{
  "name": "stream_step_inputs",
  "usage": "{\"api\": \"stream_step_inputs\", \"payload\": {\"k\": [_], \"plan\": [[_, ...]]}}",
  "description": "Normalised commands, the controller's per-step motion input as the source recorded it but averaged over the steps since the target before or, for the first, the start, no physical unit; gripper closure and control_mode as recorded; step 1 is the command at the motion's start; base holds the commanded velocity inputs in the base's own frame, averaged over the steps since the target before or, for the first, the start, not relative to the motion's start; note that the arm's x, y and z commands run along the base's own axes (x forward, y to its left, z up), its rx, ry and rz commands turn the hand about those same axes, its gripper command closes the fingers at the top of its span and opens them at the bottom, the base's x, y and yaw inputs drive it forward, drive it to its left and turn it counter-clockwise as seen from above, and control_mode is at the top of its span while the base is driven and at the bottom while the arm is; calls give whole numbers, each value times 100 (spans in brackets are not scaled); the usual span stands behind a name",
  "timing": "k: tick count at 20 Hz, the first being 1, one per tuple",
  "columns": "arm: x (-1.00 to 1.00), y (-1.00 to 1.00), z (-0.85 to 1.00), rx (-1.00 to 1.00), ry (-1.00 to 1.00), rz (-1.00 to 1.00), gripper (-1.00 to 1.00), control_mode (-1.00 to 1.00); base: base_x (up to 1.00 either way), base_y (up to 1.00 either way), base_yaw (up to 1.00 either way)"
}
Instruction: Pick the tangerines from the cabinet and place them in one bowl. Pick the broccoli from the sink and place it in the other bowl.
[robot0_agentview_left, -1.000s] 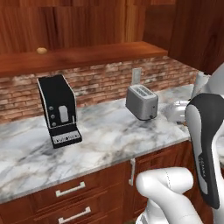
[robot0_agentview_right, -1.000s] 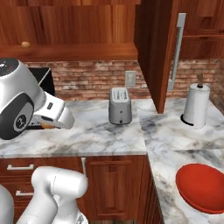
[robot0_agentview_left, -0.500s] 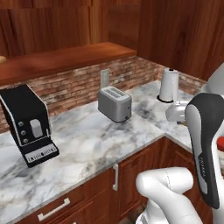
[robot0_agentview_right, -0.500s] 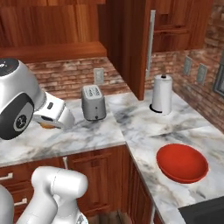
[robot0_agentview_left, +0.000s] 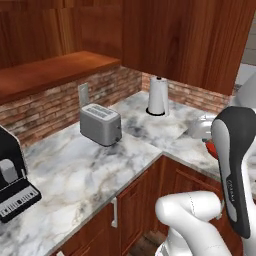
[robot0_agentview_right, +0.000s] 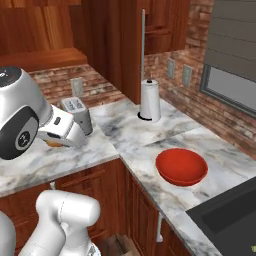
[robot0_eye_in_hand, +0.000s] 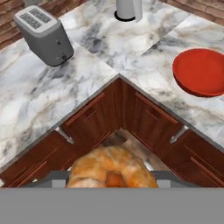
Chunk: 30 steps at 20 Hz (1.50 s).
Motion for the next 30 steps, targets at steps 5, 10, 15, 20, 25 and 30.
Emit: {"api": "stream_step_inputs", "payload": {"k": [5, 10, 15, 20, 25, 30], "plan": [[0, 0, 0, 0, 0, 0, 100, 100, -7, 13, -40], [0, 0, 0, 0, 0, 0, 100, 100, -6, 13, -39], [0, 0, 0, 0, 0, 0, 100, 100, -2, 16, -37], [0, 0, 0, 0, 0, 0, 100, 100, -1, 1, -4], [0, 0, 0, 0, 0, 0, 100, 100, 0, 0, 0], [0, -4, 0, 0, 0, 1, 100, -100, 0, 0, 0]]}}
